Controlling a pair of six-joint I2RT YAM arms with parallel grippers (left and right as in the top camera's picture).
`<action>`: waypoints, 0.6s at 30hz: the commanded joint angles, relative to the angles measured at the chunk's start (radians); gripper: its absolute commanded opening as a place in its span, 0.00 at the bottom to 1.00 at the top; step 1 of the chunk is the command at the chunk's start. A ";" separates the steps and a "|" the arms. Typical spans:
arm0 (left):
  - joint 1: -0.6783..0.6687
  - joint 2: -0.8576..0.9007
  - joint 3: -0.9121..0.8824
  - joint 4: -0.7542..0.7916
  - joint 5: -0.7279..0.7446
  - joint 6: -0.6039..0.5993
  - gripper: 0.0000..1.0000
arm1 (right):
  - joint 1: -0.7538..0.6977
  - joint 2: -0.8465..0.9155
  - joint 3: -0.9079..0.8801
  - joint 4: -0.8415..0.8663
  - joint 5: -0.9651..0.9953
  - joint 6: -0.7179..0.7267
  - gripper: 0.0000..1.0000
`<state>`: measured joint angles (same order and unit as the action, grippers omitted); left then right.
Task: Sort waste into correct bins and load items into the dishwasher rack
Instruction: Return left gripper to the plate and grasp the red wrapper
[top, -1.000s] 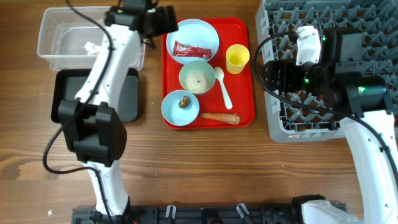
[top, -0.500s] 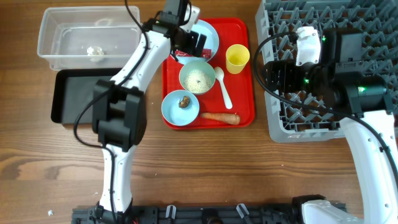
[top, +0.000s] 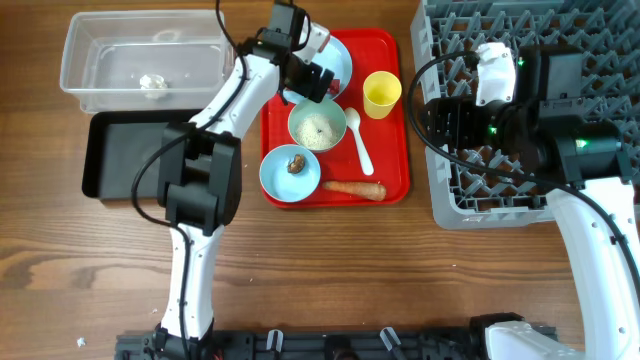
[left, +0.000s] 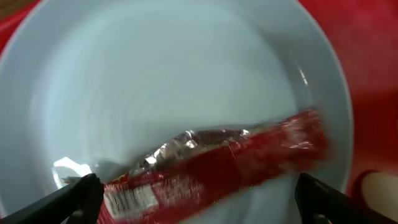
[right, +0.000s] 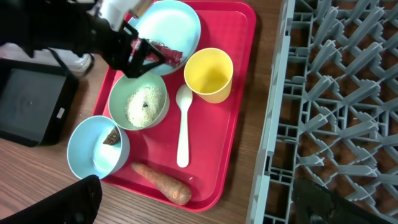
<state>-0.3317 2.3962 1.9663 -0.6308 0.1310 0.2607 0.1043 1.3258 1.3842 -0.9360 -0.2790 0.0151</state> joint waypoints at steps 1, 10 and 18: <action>0.003 0.048 -0.003 0.015 0.018 0.024 1.00 | 0.007 0.008 0.022 0.000 0.009 0.014 1.00; 0.003 0.054 -0.003 0.045 0.018 0.024 0.92 | 0.007 0.008 0.022 0.000 0.009 0.014 1.00; 0.003 0.053 -0.003 0.071 0.018 0.019 0.27 | 0.007 0.008 0.022 0.000 0.009 0.014 1.00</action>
<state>-0.3309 2.4252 1.9663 -0.5747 0.1333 0.2749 0.1043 1.3258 1.3842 -0.9360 -0.2790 0.0151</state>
